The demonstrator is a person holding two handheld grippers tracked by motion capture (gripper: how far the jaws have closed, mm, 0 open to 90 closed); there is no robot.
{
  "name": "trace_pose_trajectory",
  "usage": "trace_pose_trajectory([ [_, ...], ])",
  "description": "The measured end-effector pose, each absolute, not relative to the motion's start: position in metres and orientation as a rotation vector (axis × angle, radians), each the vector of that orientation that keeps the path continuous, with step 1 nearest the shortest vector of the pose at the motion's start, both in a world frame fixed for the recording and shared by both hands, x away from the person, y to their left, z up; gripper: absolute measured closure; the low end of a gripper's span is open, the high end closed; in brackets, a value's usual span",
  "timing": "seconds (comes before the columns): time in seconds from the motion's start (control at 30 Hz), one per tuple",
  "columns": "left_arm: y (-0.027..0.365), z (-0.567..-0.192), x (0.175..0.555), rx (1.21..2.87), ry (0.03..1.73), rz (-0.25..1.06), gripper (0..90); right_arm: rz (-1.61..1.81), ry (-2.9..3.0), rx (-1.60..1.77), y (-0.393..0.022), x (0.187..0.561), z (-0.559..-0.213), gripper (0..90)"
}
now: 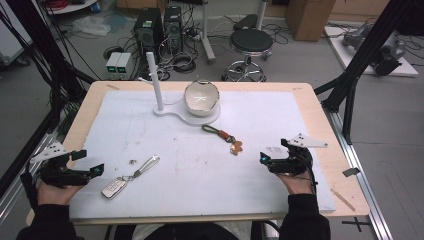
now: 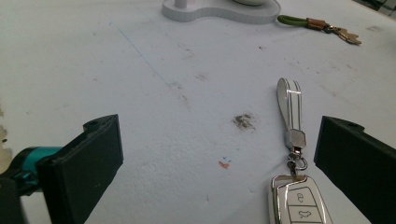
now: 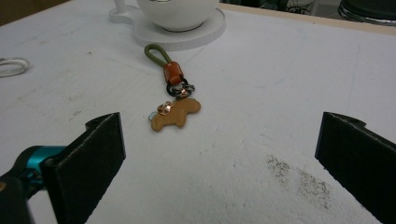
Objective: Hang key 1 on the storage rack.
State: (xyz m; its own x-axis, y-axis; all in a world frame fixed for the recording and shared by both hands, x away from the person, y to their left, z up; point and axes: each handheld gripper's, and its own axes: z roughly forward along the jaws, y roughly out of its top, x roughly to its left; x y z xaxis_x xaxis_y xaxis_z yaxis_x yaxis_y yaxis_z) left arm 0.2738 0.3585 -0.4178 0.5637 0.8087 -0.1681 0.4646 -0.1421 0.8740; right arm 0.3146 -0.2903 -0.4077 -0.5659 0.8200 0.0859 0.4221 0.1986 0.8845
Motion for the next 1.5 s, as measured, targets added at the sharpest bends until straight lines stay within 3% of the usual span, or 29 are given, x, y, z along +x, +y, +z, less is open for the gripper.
trace_pose_trajectory([
  [1.5, 0.356, -0.421, 0.275, 1.801, 1.039, 0.419, 1.7, 1.260, 2.150, 1.157, -0.271, 0.327, -0.402, 0.7],
])
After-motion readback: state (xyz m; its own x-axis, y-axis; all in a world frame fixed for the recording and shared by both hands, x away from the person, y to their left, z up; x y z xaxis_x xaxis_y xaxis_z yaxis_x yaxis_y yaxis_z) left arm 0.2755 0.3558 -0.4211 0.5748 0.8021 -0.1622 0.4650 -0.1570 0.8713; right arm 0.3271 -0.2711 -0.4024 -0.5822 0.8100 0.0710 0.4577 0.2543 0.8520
